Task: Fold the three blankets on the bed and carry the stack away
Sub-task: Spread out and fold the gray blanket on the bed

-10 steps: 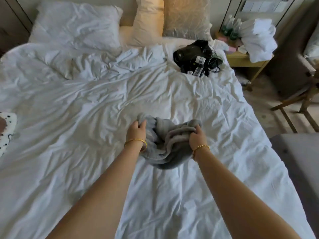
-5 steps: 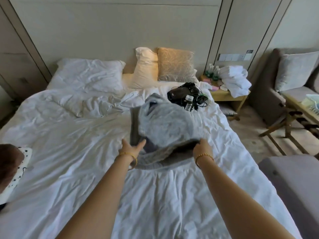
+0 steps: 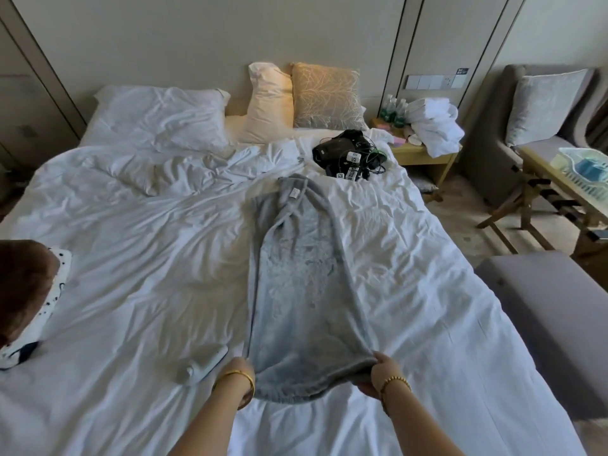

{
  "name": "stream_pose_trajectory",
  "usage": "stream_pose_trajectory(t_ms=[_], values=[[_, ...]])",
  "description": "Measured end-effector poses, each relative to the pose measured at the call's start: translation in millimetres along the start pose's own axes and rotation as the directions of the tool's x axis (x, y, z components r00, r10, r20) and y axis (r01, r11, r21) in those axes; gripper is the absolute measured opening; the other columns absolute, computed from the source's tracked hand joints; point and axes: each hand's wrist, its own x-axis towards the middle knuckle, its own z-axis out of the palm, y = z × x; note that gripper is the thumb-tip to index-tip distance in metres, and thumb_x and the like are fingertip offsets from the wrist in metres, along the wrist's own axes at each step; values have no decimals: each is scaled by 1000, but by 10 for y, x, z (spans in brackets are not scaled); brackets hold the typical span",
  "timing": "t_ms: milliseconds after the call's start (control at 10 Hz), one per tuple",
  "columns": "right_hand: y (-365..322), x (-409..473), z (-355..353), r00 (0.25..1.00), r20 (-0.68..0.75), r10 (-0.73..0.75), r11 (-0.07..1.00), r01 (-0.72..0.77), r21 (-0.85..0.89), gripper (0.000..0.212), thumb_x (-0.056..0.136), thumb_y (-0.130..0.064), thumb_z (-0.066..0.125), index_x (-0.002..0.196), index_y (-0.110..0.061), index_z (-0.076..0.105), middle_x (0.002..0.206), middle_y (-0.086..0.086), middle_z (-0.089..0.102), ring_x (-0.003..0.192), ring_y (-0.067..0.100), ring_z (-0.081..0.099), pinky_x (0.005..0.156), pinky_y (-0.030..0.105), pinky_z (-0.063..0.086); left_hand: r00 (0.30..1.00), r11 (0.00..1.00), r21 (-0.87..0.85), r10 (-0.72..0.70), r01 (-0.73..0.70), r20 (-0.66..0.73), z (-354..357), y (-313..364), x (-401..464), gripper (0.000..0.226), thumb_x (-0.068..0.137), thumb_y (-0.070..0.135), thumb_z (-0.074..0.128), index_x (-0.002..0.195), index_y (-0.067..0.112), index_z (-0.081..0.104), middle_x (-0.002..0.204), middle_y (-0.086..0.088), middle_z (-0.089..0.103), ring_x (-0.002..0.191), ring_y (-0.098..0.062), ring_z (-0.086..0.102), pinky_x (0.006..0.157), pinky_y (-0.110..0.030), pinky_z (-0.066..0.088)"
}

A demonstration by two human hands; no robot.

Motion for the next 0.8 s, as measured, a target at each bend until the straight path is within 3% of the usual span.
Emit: stream_pose_trajectory(t_ms=[100, 200, 300, 400, 500, 600, 700, 800], values=[[-433, -254, -49, 993, 93, -74, 993, 65, 101, 35, 96, 7, 33, 126, 4, 50, 101, 24, 56, 71, 34, 52, 38, 29, 51, 993, 986, -115, 118, -119, -14, -390, 428, -13, 37, 99, 18, 39, 129, -2, 48, 133, -21, 51, 120, -33, 51, 95, -31, 41], [-1287, -725, 59, 878, 19, -478, 876, 475, 88, 39, 92, 9, 38, 127, -3, 52, 128, 20, 53, 105, 31, 55, 89, 27, 50, 916, 868, -327, 291, -374, -275, -1112, 1123, -164, 42, 100, 27, 37, 129, 0, 47, 131, -25, 51, 120, -36, 49, 99, -36, 39], [-1831, -1498, 216, 381, -28, -924, 382, 918, -106, 48, 82, 14, 42, 122, -7, 57, 102, -1, 58, 95, 11, 49, 82, 1, 38, 644, 734, -225, 355, -641, -678, -1607, 1379, -359, 38, 100, 26, 36, 121, -2, 50, 120, -28, 57, 109, -40, 53, 78, -38, 39], [-1716, -1557, 89, 223, 347, -911, -49, 776, -629, 50, 86, 8, 39, 131, -13, 48, 115, 8, 55, 95, 21, 54, 80, 28, 45, 769, 897, 236, 443, -375, -461, -1456, 869, -411, 27, 95, 14, 41, 114, -1, 53, 110, -24, 62, 98, -37, 61, 71, -38, 43], [-1040, -1229, -277, 844, 428, -323, -73, 429, -900, 37, 95, -5, 40, 130, 5, 46, 127, 23, 54, 116, 36, 54, 92, 38, 47, 973, 778, 615, -22, -127, 229, -825, 120, -467, 23, 93, 8, 49, 103, -7, 64, 123, -12, 63, 83, -21, 63, 78, -28, 50], [-405, -1088, -568, 914, 394, -95, -215, 367, -905, 20, 95, -7, 43, 102, 5, 57, 131, 16, 54, 118, 30, 54, 99, 34, 44, 913, 817, 576, -206, -38, 352, -164, -357, -662, 34, 98, 15, 44, 126, 0, 54, 135, -8, 54, 86, -16, 55, 94, -25, 44], [-52, -927, -773, 943, 328, -58, -118, 320, -940, 30, 94, -2, 40, 65, -2, 36, 127, 18, 56, 78, 26, 60, 70, 25, 47, 983, 945, 328, -78, 19, 167, 316, -511, -937, 35, 95, 13, 40, 128, 4, 50, 134, -14, 53, 113, -26, 55, 98, -31, 42], [176, -800, -1031, 924, 363, -116, 14, 367, -930, 17, 95, -1, 39, 99, 7, 54, 123, 21, 58, 90, 30, 61, 56, 27, 41, 1000, 984, 176, 15, -13, -10, 663, -558, -1184, 32, 98, 12, 34, 124, 2, 51, 127, -18, 56, 115, -31, 55, 90, -33, 44]])
